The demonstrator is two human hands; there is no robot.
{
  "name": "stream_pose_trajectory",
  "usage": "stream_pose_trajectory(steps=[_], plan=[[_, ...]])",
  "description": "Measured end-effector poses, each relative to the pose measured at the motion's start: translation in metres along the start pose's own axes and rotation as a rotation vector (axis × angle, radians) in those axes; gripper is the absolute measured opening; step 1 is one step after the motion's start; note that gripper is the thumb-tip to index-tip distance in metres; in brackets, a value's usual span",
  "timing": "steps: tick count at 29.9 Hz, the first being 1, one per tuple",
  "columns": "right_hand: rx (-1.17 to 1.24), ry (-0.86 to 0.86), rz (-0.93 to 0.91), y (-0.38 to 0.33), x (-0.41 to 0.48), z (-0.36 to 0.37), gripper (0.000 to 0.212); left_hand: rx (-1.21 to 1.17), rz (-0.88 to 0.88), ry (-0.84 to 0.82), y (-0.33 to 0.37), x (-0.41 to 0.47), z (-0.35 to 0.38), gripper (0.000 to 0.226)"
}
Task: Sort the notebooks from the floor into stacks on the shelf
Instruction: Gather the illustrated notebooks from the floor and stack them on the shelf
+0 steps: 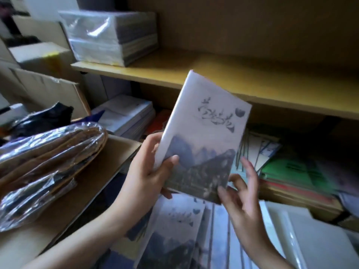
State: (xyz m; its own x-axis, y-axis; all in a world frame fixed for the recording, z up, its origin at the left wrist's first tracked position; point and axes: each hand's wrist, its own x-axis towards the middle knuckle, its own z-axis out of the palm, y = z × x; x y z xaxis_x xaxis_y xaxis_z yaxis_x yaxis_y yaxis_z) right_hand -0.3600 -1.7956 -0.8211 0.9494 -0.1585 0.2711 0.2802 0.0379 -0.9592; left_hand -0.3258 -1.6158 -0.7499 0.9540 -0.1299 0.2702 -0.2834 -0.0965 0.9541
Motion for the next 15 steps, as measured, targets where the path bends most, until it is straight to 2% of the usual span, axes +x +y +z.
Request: stream_pose_trajectory(steps=[2, 4, 7, 12, 13, 14, 15], plan=[[0.007, -0.009, -0.111, -0.031, 0.021, -0.001, 0.058, -0.059, 0.005, 0.043, 0.019, 0.02, 0.003, 0.03], [-0.006, -0.052, -0.147, -0.054, 0.041, -0.001, 0.052, -0.1, -0.014, 0.079, 0.032, 0.041, 0.007, 0.028], [-0.056, -0.113, -0.165, -0.072, 0.073, 0.002, 0.066, -0.148, -0.045, 0.117, 0.04, 0.078, 0.009, 0.028], [-0.394, -0.059, -0.15, -0.076, 0.133, 0.012, 0.068, -0.238, -0.181, 0.164, 0.04, 0.123, 0.004, 0.047], [-0.477, -0.035, -0.159, -0.076, 0.142, 0.013, 0.066, -0.217, -0.172, 0.142, 0.036, 0.129, 0.001, 0.054], [-0.568, -0.006, -0.183, -0.075, 0.15, 0.014, 0.063, -0.055, -0.129, 0.13, 0.03, 0.133, -0.002, 0.061], [-0.663, 0.025, -0.218, -0.074, 0.157, 0.015, 0.058, 0.236, -0.061, 0.144, 0.024, 0.137, -0.005, 0.066]])
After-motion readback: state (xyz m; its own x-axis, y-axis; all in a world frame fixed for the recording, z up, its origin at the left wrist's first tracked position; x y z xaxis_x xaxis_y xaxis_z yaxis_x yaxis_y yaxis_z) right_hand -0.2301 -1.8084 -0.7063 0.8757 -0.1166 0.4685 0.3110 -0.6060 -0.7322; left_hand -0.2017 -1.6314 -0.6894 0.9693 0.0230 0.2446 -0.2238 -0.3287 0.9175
